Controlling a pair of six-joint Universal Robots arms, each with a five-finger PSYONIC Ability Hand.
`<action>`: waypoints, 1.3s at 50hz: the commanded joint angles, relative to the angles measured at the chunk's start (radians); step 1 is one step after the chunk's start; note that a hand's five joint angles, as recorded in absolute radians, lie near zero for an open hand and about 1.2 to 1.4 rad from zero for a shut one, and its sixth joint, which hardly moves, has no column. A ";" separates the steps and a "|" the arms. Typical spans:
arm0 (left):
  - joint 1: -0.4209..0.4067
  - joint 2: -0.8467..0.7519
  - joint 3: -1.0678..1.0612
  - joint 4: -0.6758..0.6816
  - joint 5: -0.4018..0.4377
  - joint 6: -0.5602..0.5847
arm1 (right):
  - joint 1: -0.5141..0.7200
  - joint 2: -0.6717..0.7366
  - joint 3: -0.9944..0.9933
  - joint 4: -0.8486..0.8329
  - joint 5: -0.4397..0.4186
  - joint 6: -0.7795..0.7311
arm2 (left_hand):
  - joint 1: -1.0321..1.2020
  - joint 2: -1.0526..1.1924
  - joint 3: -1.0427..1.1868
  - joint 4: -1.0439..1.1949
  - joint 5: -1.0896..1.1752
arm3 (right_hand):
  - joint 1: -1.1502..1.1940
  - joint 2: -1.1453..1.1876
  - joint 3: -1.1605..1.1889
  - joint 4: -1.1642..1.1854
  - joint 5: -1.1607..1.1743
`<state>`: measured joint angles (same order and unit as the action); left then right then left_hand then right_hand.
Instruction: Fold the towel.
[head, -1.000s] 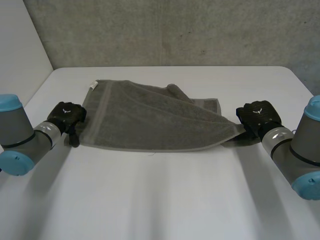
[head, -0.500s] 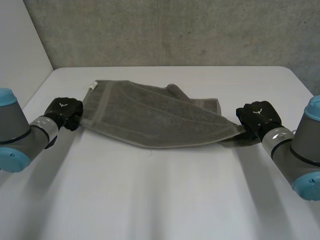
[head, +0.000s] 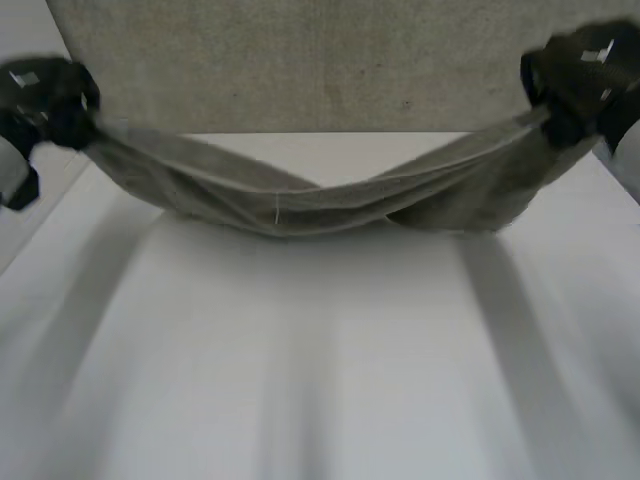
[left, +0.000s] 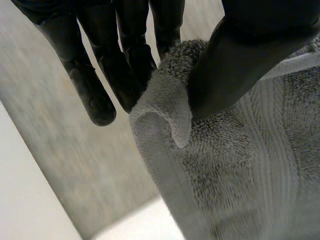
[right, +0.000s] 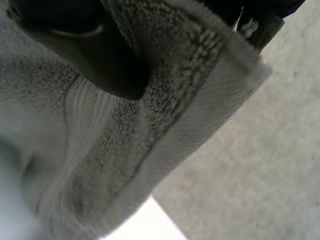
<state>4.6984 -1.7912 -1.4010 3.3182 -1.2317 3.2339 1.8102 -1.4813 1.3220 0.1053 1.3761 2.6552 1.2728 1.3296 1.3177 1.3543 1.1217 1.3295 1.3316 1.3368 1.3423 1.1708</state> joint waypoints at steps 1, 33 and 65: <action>0.011 0.131 0.031 -0.040 0.001 -0.085 | 0.011 0.001 -0.229 0.195 -0.045 -0.006 | 0.123 0.067 0.079 0.042 0.100 | 0.067 0.065 0.060 0.054 0.051; -0.086 -0.459 0.787 -0.049 -0.202 -0.158 | 0.121 0.736 -1.142 0.035 0.142 -0.198 | 0.123 0.067 0.079 0.042 0.100 | 0.067 0.065 0.060 0.054 0.051; -0.027 -0.455 0.058 0.346 0.095 -0.293 | 0.092 0.734 -0.549 0.194 -0.097 -0.256 | 0.123 0.067 0.079 0.042 0.100 | 0.067 0.065 0.060 0.054 0.051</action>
<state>4.6604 -2.2392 -1.1185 3.5394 -1.2213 2.9333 1.9139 -0.7487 0.5796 0.3090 1.2790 2.4352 1.2779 1.3340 1.3256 1.3591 1.1292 1.3294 1.3355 1.3368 1.3424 1.1709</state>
